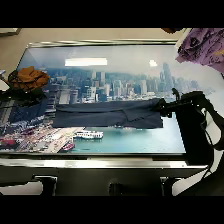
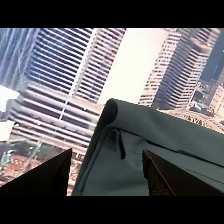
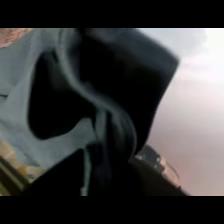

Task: Fold the clothes and pants, and hang the long-sleeved shirts on hangers.

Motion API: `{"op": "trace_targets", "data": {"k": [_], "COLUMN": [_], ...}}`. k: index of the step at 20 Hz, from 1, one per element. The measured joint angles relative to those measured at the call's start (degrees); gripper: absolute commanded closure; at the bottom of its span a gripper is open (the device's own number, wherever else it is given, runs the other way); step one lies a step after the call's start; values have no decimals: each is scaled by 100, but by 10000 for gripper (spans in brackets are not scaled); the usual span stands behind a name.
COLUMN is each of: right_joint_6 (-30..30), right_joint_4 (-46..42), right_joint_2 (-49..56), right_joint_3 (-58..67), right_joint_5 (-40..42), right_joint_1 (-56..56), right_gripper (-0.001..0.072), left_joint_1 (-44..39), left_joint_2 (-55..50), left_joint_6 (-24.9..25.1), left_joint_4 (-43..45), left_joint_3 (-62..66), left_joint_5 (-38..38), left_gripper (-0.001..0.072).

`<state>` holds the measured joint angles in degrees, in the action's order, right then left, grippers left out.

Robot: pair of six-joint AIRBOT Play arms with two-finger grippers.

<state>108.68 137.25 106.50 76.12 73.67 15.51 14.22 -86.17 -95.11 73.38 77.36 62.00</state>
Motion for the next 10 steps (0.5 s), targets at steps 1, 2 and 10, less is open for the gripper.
{"op": "trace_targets", "data": {"k": [1,2,10], "right_joint_6": [2,-2,-1161], "right_joint_4": [-7,-26,-1001], "right_joint_2": [-13,-59,-1486], "right_joint_3": [-4,-4,68], "right_joint_5": [-92,-197,-201], "right_joint_1": [-103,-181,-376], "right_gripper": [685,685,685], "left_joint_1": [0,-9,-1189], "left_joint_2": [0,0,-245], "left_joint_6": [0,-2,37], "left_joint_4": [-74,-192,-1547], "left_joint_3": [0,0,2], "left_joint_5": [0,-4,-551], "left_gripper": [200,282,694]}}
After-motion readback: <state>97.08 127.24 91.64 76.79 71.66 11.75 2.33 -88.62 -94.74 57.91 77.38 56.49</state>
